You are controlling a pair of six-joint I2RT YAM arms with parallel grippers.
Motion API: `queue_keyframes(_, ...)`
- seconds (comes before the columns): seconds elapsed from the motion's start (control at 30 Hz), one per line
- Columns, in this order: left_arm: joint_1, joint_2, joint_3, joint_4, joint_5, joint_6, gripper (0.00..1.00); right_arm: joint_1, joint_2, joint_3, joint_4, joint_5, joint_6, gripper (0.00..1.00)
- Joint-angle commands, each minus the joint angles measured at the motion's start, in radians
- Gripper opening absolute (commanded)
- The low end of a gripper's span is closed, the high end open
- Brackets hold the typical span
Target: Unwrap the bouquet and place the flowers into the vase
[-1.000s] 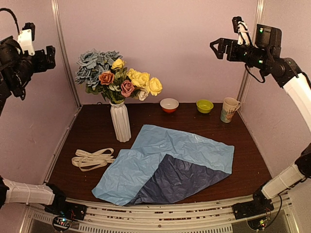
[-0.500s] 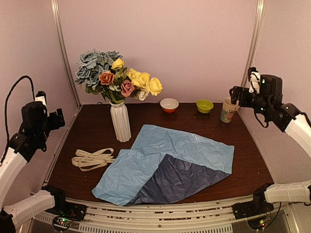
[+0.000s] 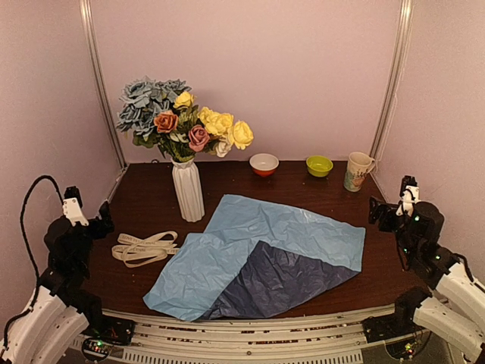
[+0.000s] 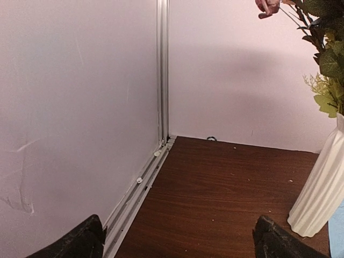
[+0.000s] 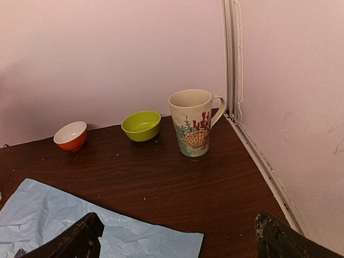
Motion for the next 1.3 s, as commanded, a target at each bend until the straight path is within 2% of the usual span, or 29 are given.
queue_keyframes(0.0, 0.008, -0.024, -0.100, 0.226, 0.027, 0.100, 0.98, -0.002, -0.069, -0.092, 0.063, 0.068, 0.021, 1.00)
queue_keyframes(0.13, 0.007, 0.075, -0.173, 0.440, 0.029, 0.141, 0.98, 0.000, -0.125, -0.163, 0.089, 0.142, -0.064, 1.00)
queue_keyframes(0.27, 0.007, 0.295, -0.217, 0.661, 0.004, 0.141, 0.98, -0.001, -0.131, -0.231, 0.208, 0.157, -0.097, 1.00)
queue_keyframes(0.37, 0.008, 0.466, -0.272, 0.905, 0.007, 0.144, 0.99, -0.002, -0.061, -0.279, 0.330, 0.175, -0.075, 1.00)
queue_keyframes(0.43, 0.009, 0.596, -0.283, 1.058, -0.009, 0.151, 0.98, -0.002, 0.021, -0.299, 0.419, 0.178, -0.071, 1.00)
queue_keyframes(0.57, 0.025, 0.827, -0.224, 1.231, 0.005, 0.166, 0.98, -0.004, 0.254, -0.298, 0.642, 0.141, -0.110, 1.00)
queue_keyframes(0.67, 0.069, 0.978, -0.169, 1.331, 0.064, 0.146, 0.98, -0.024, 0.446, -0.272, 0.790, 0.110, -0.142, 1.00)
queue_keyframes(0.73, 0.088, 1.051, -0.125, 1.327, 0.117, 0.179, 0.98, -0.044, 0.568, -0.241, 0.883, 0.081, -0.168, 1.00)
queue_keyframes(0.77, 0.113, 1.086, -0.123, 1.354, 0.161, 0.177, 0.98, -0.060, 0.633, -0.231, 0.981, 0.055, -0.174, 1.00)
queue_keyframes(0.9, 0.196, 1.265, -0.132, 1.546, 0.245, 0.120, 0.96, -0.119, 0.853, -0.143, 1.126, -0.062, -0.213, 1.00)
queue_keyframes(0.93, 0.197, 1.272, -0.121, 1.552, 0.265, 0.130, 0.96, -0.132, 0.901, -0.117, 1.129, -0.102, -0.231, 1.00)
queue_keyframes(0.97, 0.196, 1.254, -0.108, 1.491, 0.279, 0.131, 0.96, -0.146, 0.953, -0.104, 1.176, -0.111, -0.232, 1.00)
queue_keyframes(1.0, 0.196, 1.251, -0.104, 1.472, 0.282, 0.130, 0.98, -0.159, 0.991, -0.092, 1.182, -0.062, -0.203, 1.00)
queue_keyframes(1.07, 0.198, 1.266, -0.099, 1.495, 0.282, 0.132, 0.98, -0.220, 1.052, -0.094, 1.229, -0.111, -0.134, 1.00)
queue_keyframes(1.1, 0.197, 1.263, -0.087, 1.462, 0.290, 0.138, 0.98, -0.226, 1.068, -0.098, 1.275, -0.112, -0.133, 1.00)
queue_keyframes(1.17, 0.192, 1.268, -0.023, 1.358, 0.308, 0.156, 0.98, -0.227, 1.037, -0.084, 1.174, -0.114, -0.125, 1.00)
queue_keyframes(1.2, 0.187, 1.269, 0.012, 1.303, 0.311, 0.164, 0.98, -0.227, 1.051, -0.095, 1.227, -0.111, -0.133, 1.00)
queue_keyframes(1.27, 0.183, 1.270, 0.017, 1.306, 0.314, 0.167, 0.98, -0.226, 1.045, -0.098, 1.232, -0.106, -0.133, 1.00)
